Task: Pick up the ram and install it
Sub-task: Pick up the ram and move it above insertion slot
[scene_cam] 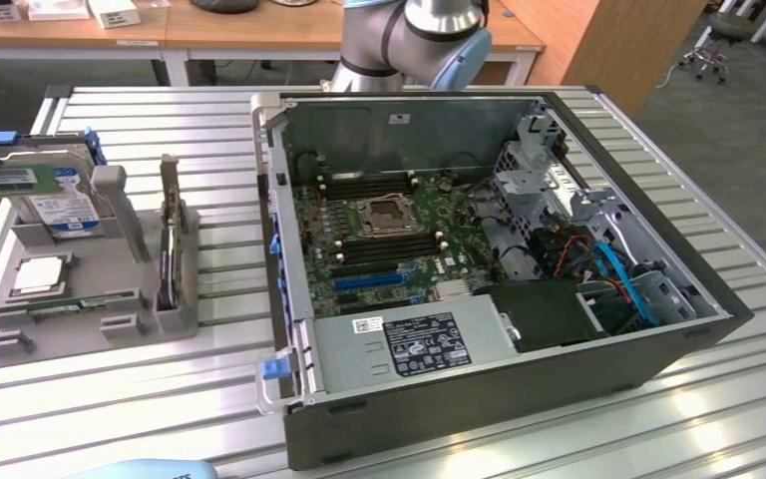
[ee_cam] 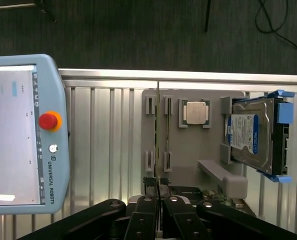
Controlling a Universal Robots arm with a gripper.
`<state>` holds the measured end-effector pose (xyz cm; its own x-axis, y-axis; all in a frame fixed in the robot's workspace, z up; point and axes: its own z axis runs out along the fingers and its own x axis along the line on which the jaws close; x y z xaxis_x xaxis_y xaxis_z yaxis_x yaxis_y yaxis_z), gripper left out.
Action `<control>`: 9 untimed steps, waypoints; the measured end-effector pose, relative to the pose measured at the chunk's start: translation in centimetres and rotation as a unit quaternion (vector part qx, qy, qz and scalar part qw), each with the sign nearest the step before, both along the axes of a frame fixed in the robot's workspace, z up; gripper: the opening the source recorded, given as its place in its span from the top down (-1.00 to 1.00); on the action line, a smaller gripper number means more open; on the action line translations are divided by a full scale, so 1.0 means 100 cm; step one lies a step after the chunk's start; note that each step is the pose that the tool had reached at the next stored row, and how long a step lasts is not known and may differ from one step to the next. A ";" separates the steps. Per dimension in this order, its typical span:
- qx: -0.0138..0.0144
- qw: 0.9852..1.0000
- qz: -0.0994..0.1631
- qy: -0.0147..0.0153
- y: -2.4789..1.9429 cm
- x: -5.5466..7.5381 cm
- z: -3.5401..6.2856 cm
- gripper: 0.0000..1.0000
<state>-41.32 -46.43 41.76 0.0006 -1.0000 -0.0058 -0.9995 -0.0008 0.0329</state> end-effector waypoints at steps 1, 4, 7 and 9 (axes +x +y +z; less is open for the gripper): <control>0.000 1.000 0.000 0.000 0.0000 0.002 -0.0001 0.76; 0.000 1.000 0.000 0.000 0.0000 0.006 0.0000 0.76; 0.000 1.000 0.000 0.000 0.0000 0.012 0.0000 0.76; 0.000 1.000 0.000 0.000 0.0000 0.016 -0.0001 0.76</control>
<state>-39.70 -46.43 41.76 0.0007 -1.0000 -0.0058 -0.9995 -0.0008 0.0328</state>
